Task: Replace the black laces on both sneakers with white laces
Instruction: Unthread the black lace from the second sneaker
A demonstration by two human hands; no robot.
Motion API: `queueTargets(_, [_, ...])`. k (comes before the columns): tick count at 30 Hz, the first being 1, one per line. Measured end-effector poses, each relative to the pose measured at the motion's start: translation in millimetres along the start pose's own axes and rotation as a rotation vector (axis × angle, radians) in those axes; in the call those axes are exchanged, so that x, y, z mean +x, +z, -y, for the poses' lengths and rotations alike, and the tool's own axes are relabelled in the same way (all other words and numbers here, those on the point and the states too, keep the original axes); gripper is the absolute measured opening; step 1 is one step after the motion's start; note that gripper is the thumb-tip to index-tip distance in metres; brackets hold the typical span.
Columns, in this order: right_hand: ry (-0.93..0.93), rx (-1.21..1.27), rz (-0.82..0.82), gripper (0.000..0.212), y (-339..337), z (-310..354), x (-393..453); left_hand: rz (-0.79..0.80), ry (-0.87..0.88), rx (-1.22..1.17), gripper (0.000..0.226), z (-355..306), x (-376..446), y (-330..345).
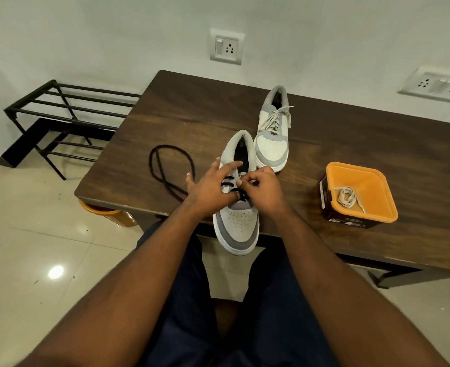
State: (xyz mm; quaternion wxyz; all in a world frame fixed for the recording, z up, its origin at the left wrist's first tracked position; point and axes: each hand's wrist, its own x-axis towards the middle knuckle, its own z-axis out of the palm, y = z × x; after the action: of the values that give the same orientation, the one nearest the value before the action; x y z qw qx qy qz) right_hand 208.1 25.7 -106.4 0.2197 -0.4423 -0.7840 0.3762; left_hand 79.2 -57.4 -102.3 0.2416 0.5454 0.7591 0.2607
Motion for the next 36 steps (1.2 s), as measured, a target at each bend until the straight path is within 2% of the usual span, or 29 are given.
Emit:
queueTargets(3, [0.096,0.246,-0.007,0.021,-3,-4,-2,-0.017,0.028,-0.101,0.069,7,2,0])
queueTargets(8, [0.235,0.857,-0.068,0.016,-6,-18,-25,-0.037,0.035,-0.273,0.069,15,3,5])
queueTargets(10, [0.246,0.913,-0.136,0.013,-4,-22,-31,-0.044,0.030,-0.355,0.071,16,3,7])
queueTargets(12, [0.126,0.643,-0.217,0.013,-1,-22,-32,-0.050,0.026,-0.396,0.072,16,2,8])
queueTargets(15, [-0.120,0.120,-0.234,0.028,-3,-8,-21,-0.054,0.032,-0.410,0.073,17,2,9])
queueTargets(17, [-0.163,-0.222,-0.179,0.031,-4,2,-13,-0.055,0.038,-0.403,0.073,17,2,9])
queueTargets(19, [-0.164,-0.424,-0.131,0.025,-3,8,-8,-0.064,0.030,-0.390,0.073,17,1,9])
queueTargets(21, [-0.194,-0.378,-0.170,0.017,0,6,-7,-0.072,0.017,-0.373,0.073,19,1,11])
queueTargets(22, [-0.157,-0.250,-0.234,0.014,0,5,-9,-0.072,0.008,-0.371,0.072,20,2,11])
queueTargets(25, [0.208,0.350,-0.602,0.008,-6,-11,-9,-0.050,-0.010,-0.352,0.071,22,5,9])
queueTargets(27, [0.392,0.580,-0.755,0.007,-15,-21,-12,-0.047,-0.006,-0.310,0.070,19,4,8])
queueTargets(29, [0.353,0.453,-0.718,0.018,-15,-17,-19,-0.053,-0.010,-0.281,0.069,17,2,7])
queueTargets(32, [-0.025,-0.021,-0.549,0.045,-8,-2,-24,-0.056,-0.012,-0.240,0.067,15,1,7])
queueTargets(34, [-0.165,-0.323,-0.310,0.041,-5,10,-17,-0.057,-0.004,-0.231,0.067,15,0,7])
queueTargets(36, [-0.136,-0.523,-0.113,0.028,-2,19,-7,-0.058,0.004,-0.224,0.068,16,-1,7])
